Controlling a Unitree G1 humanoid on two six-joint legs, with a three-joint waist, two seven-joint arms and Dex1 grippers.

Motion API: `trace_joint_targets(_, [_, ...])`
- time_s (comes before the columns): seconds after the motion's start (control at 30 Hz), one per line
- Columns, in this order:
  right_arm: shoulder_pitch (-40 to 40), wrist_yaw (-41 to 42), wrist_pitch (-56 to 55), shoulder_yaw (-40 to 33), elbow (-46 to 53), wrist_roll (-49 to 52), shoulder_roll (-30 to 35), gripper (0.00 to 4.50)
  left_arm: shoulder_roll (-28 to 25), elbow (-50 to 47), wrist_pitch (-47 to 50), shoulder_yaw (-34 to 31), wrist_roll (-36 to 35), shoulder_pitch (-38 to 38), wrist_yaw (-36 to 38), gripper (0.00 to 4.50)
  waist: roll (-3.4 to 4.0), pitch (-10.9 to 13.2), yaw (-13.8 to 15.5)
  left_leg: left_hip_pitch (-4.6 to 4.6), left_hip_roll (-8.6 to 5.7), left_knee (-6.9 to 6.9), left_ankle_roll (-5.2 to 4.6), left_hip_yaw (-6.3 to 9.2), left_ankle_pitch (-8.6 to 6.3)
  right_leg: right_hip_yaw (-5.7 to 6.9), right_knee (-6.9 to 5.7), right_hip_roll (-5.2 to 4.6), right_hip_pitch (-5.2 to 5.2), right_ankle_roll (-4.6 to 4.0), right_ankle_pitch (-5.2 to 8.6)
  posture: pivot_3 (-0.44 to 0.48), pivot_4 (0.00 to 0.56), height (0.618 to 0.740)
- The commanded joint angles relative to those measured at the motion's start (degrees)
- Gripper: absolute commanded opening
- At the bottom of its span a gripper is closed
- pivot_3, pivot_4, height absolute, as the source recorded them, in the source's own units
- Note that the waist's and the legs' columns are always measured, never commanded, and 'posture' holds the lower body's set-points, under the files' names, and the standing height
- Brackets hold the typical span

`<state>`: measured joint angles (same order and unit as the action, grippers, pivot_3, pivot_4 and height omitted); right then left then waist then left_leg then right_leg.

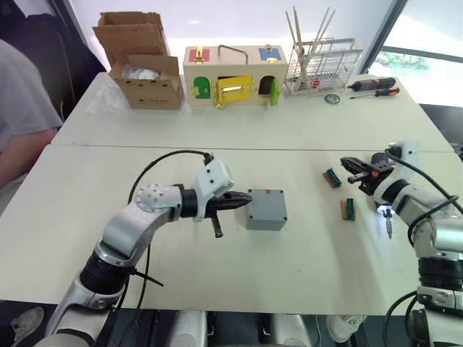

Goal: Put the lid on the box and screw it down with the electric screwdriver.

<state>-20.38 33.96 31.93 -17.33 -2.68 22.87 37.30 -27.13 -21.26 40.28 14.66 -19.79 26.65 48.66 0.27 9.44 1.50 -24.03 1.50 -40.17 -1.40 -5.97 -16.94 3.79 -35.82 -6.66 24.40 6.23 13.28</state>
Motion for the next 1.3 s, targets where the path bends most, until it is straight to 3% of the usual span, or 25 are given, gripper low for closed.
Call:
trace_joint_targets(0.03, [-1.1, 0.4, 2.7, -2.4, 6.9, 3.5, 1.6, 0.03, -0.8, -0.7, -1.6, -0.8, -0.5, 0.9, 0.6, 0.00, 0.00, 0.0, 0.0, 0.00, 0.00, 0.00, 0.00, 0.00, 0.00, 0.00, 0.00, 0.00, 0.00, 0.00, 0.00, 0.000, 0.150, 0.728])
trace_joint_targets(0.17, [-0.2, 4.0, 11.7, -1.6, 17.5, 12.1, 2.5, 0.03, -3.0, -2.4, -1.2, -1.6, -0.9, 0.0, 1.2, 0.00, 0.01, 0.0, -0.6, -0.01, 0.06, 0.03, -0.01, 0.02, 0.00, 0.00, 0.00, 0.00, 0.02, 0.00, 0.00, 0.000, 0.150, 0.728])
trace_joint_targets(0.33, [1.2, 6.0, 17.8, 4.8, 25.4, 17.4, 1.5, 0.03, -7.0, -6.2, 0.7, -2.4, -2.3, -3.3, 1.7, 0.00, -0.01, 0.0, -0.9, 0.00, 0.15, 0.06, -0.27, 0.03, -0.16, 0.00, 0.03, 0.00, 0.02, -0.01, 0.00, 0.000, 0.150, 0.728])
trace_joint_targets(0.57, [2.0, 6.9, 16.0, 10.3, 24.1, 15.5, 0.6, 0.03, -8.0, -7.8, 1.8, -2.5, -3.1, -4.9, 0.0, 0.00, -0.02, 0.0, -0.6, -0.04, 0.10, 0.04, -0.34, 0.03, -0.20, 0.00, 0.06, -0.05, 0.02, -0.01, 0.01, 0.000, 0.150, 0.728])
trace_joint_targets(1.3, [2.6, 8.8, 11.2, 14.1, 18.5, 10.8, -0.7, 0.03, -7.3, -7.3, 1.4, -1.3, -3.6, -3.6, -1.6, 0.00, -0.03, 0.0, -0.8, -0.03, 0.03, 0.05, -0.24, 0.01, -0.14, 0.00, 0.08, -0.01, 0.02, -0.01, 0.01, 0.000, 0.150, 0.728])
